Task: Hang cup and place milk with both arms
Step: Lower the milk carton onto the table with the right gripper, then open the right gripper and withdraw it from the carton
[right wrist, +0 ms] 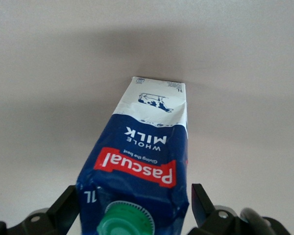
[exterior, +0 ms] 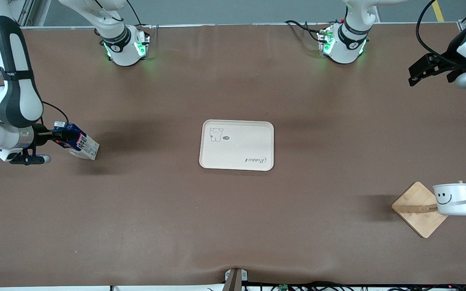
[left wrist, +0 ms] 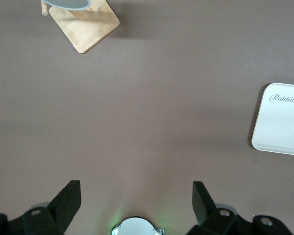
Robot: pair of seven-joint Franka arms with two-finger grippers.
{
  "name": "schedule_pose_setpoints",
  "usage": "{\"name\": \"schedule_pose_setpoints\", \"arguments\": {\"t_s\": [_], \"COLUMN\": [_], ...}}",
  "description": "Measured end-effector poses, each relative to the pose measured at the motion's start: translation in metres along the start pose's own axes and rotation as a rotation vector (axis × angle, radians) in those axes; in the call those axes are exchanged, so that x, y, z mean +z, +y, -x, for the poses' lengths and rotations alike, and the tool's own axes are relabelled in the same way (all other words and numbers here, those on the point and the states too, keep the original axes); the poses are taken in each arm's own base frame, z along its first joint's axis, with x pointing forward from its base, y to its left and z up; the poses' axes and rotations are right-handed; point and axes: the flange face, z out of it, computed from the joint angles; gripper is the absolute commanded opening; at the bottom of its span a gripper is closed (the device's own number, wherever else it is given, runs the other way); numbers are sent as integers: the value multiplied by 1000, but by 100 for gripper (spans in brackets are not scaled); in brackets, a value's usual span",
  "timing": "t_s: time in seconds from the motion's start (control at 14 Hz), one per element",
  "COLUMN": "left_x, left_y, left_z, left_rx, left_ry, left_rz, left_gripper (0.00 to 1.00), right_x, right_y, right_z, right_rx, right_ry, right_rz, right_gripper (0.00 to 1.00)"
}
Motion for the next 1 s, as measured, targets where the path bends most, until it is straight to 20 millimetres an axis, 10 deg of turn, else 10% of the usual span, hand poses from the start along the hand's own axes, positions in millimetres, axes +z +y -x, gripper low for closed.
{"name": "schedule_pose_setpoints", "arguments": {"t_s": [0.57, 1.0], "left_x": [4, 3], "left_y": [1, 1], "left_z": [0, 1], "left_rx": [2, 2], "left_ry": [-9, -8], "left_rz": [-2, -2], "left_gripper": [100, 100], "right_x": [-33, -181], "right_y": [-3, -28], "right_z": [-5, 0], "right_rx": [-8, -74], "right_ry": [43, 217], "right_rz": [9, 53], "right_gripper": [100, 100]}}
